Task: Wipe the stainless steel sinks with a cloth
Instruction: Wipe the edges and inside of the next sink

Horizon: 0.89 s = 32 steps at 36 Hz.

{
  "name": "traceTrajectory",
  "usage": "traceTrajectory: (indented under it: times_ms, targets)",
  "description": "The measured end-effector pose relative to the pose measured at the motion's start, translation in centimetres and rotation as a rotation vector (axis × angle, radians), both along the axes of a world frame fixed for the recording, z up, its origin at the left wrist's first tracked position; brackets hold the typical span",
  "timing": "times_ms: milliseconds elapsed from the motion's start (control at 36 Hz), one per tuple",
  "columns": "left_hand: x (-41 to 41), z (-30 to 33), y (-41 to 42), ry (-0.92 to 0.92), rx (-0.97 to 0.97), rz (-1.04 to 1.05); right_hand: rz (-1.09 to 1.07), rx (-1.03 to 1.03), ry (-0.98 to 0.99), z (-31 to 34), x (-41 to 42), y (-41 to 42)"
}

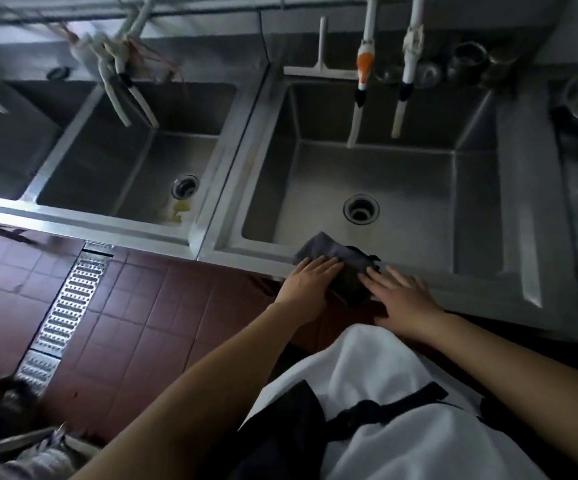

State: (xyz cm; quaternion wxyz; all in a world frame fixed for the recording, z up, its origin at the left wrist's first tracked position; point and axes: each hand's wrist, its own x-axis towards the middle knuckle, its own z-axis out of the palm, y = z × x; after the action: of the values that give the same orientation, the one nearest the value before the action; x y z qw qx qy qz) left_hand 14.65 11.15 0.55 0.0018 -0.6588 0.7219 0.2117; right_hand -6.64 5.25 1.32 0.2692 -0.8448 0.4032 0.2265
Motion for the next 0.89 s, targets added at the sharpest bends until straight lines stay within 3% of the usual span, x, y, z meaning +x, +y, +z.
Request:
traceTrajectory:
  times_ms: [361, 528, 750, 889]
  targets:
    - [26.1, -0.1, 6.6, -0.147, 0.003, 0.672, 0.071, 0.0, 0.012, 0.8, 15.6, 1.3]
    - [32.1, -1.6, 7.6, -0.165, 0.157, 0.576, 0.043, -0.021, 0.032, 1.0, 23.9, 2.7]
    - [32.8, -1.7, 8.8, -0.026, 0.105, 0.529, -0.109, 0.012, -0.019, 1.3, 31.4, 3.3]
    - [33.8, -1.4, 8.6, 0.007, 0.056, 0.53, -0.255, -0.423, -0.251, 1.2, 33.2, 3.1]
